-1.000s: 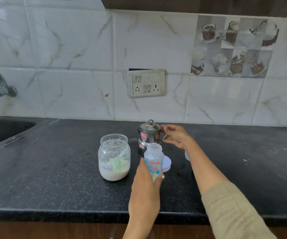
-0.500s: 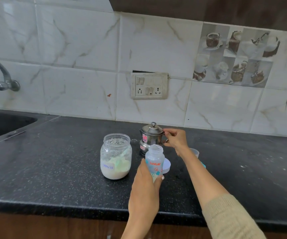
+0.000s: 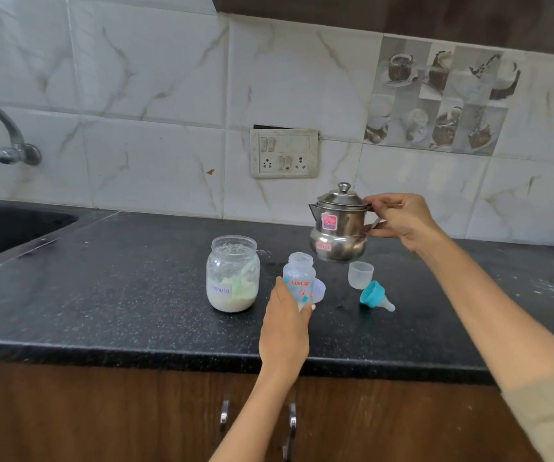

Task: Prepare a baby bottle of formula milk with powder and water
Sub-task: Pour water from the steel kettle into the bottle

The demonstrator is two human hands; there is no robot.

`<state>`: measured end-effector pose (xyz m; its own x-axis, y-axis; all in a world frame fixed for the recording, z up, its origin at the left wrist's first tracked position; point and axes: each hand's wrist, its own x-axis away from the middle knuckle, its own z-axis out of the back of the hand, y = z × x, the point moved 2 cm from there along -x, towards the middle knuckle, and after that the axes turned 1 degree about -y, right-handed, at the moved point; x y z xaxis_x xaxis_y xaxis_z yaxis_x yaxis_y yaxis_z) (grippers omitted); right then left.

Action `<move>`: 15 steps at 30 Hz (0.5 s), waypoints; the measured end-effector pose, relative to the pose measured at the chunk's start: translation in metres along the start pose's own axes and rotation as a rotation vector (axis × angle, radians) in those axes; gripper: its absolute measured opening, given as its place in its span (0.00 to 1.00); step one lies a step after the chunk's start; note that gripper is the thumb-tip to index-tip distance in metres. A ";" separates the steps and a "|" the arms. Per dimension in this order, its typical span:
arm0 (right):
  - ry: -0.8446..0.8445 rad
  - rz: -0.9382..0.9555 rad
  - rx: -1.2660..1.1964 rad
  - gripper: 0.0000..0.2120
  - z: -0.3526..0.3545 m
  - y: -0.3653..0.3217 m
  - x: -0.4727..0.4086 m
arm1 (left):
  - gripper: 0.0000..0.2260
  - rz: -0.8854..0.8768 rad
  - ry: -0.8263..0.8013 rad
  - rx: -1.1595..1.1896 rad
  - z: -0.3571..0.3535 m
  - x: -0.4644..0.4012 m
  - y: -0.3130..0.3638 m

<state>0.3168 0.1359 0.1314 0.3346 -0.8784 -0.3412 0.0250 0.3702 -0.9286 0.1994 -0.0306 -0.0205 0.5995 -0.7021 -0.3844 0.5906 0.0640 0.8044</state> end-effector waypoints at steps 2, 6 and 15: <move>-0.026 -0.029 0.027 0.07 0.010 -0.001 0.014 | 0.28 0.019 -0.008 -0.022 -0.001 -0.005 -0.001; -0.026 -0.057 0.091 0.07 0.023 0.003 0.034 | 0.32 0.032 -0.029 -0.071 -0.001 -0.011 0.000; -0.092 -0.027 0.179 0.07 0.021 -0.004 0.052 | 0.32 0.056 -0.028 -0.059 -0.002 -0.011 0.000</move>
<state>0.3541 0.0954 0.1211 0.4159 -0.8604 -0.2945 0.1995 0.4022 -0.8935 0.1936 -0.0214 -0.0171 0.6171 -0.7161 -0.3261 0.5882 0.1445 0.7957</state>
